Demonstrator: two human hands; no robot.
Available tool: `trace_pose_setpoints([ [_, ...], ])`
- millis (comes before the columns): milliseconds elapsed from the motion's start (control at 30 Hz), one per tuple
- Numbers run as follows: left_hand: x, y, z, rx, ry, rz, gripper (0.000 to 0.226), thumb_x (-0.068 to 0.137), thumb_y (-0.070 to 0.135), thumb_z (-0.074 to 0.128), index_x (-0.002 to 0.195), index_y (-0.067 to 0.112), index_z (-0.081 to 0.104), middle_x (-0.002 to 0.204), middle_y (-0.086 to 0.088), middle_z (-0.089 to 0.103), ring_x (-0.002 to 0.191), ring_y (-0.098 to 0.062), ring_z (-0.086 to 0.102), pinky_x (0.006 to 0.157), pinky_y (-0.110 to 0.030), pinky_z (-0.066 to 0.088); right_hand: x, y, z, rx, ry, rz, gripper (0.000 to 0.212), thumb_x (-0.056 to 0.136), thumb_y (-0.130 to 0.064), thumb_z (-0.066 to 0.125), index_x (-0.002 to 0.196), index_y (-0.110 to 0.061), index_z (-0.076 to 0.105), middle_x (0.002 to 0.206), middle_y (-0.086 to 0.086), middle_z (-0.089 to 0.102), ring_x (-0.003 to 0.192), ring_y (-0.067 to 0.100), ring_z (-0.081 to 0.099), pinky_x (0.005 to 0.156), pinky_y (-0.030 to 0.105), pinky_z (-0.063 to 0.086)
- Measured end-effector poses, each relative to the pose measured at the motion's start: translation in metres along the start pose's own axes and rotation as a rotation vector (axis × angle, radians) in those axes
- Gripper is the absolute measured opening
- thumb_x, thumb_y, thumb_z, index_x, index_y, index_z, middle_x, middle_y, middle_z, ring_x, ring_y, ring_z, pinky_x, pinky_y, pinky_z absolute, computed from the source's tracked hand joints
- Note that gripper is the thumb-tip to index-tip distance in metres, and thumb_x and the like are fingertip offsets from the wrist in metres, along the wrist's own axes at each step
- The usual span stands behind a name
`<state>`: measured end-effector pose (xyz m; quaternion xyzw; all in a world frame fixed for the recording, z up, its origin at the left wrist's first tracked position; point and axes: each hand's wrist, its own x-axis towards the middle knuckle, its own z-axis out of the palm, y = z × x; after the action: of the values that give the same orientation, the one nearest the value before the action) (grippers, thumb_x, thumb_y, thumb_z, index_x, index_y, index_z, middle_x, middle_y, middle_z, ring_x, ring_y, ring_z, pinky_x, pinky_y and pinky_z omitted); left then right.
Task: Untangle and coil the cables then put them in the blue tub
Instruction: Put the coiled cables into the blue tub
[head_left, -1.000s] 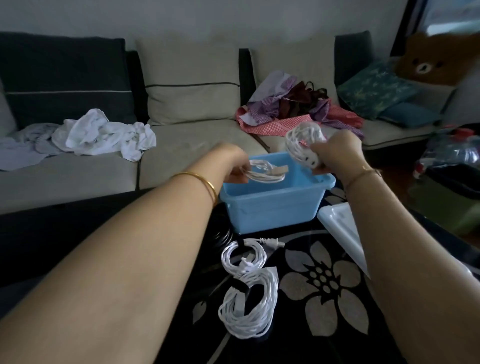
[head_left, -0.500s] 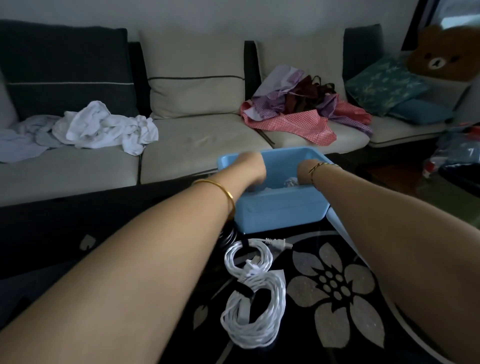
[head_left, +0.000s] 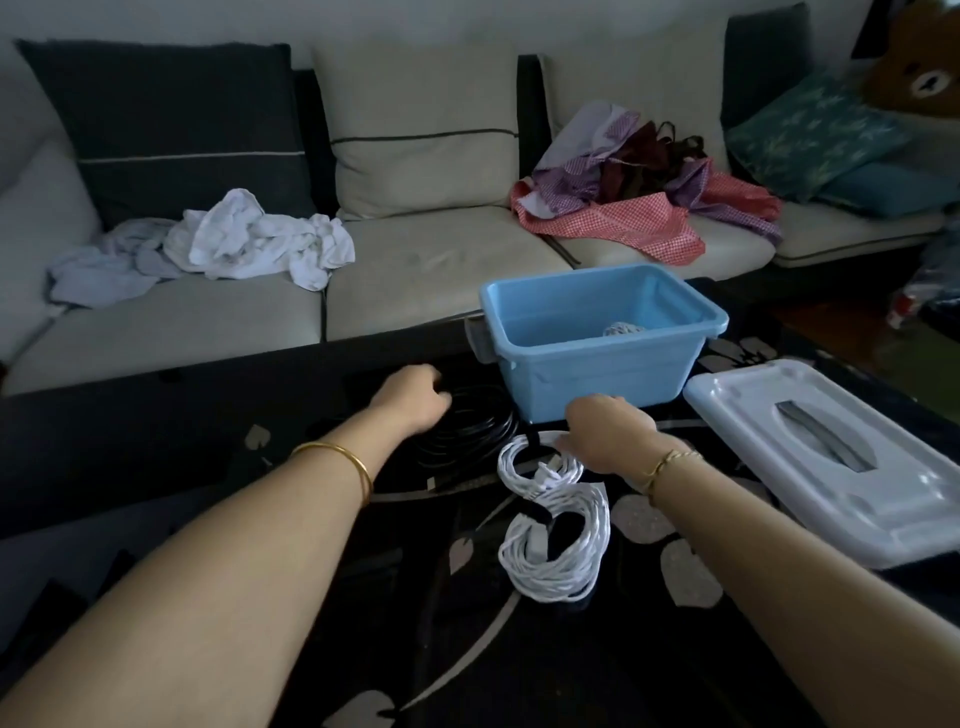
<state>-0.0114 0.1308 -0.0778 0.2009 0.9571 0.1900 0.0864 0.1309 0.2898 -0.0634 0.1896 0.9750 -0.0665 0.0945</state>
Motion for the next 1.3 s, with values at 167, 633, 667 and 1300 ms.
trace_pose_setpoints([
  [167, 0.009, 0.011, 0.002, 0.228, -0.073, 0.052, 0.047, 0.084, 0.038, 0.065, 0.125, 0.018, 0.056, 0.125, -0.008, 0.056, 0.117, -0.031, 0.051, 0.099, -0.044, 0.042, 0.009, -0.005, 0.012, -0.113, 0.108, 0.046, 0.038, 0.093, -0.033, 0.056, 0.127, -0.015, 0.054, 0.132, 0.007, 0.043, 0.125, 0.028, 0.039, 0.093, 0.037, 0.042],
  [633, -0.003, -0.010, -0.010, 0.067, 0.061, 0.020, 0.047, 0.083, 0.028, 0.072, 0.120, 0.011, 0.050, 0.115, -0.009, 0.059, 0.100, -0.027, 0.059, 0.077, -0.036, 0.050, 0.009, 0.006, 0.029, 0.281, 0.328, 0.087, 0.015, 0.077, -0.022, 0.062, 0.091, -0.017, 0.061, 0.085, 0.000, 0.063, 0.087, 0.026, 0.059, 0.059, 0.028, 0.039],
  [667, -0.009, -0.011, -0.013, 0.018, 0.103, 0.037, 0.046, 0.082, 0.028, 0.072, 0.118, 0.011, 0.050, 0.114, -0.008, 0.059, 0.099, -0.027, 0.059, 0.075, -0.035, 0.048, 0.005, 0.006, 0.028, 0.302, 0.384, 0.063, 0.014, 0.077, -0.022, 0.062, 0.090, -0.018, 0.060, 0.082, -0.001, 0.062, 0.086, 0.024, 0.057, 0.058, 0.029, 0.038],
  [1300, -0.007, 0.116, -0.081, -0.685, 0.218, -0.040, 0.033, 0.080, 0.008, 0.068, 0.107, 0.005, 0.050, 0.109, -0.014, 0.058, 0.091, -0.036, 0.063, 0.072, -0.048, 0.058, 0.031, 0.075, -0.085, 0.654, 1.019, 0.265, 0.015, 0.080, -0.025, 0.061, 0.091, -0.015, 0.063, 0.084, 0.004, 0.064, 0.089, 0.030, 0.058, 0.065, 0.032, 0.043],
])
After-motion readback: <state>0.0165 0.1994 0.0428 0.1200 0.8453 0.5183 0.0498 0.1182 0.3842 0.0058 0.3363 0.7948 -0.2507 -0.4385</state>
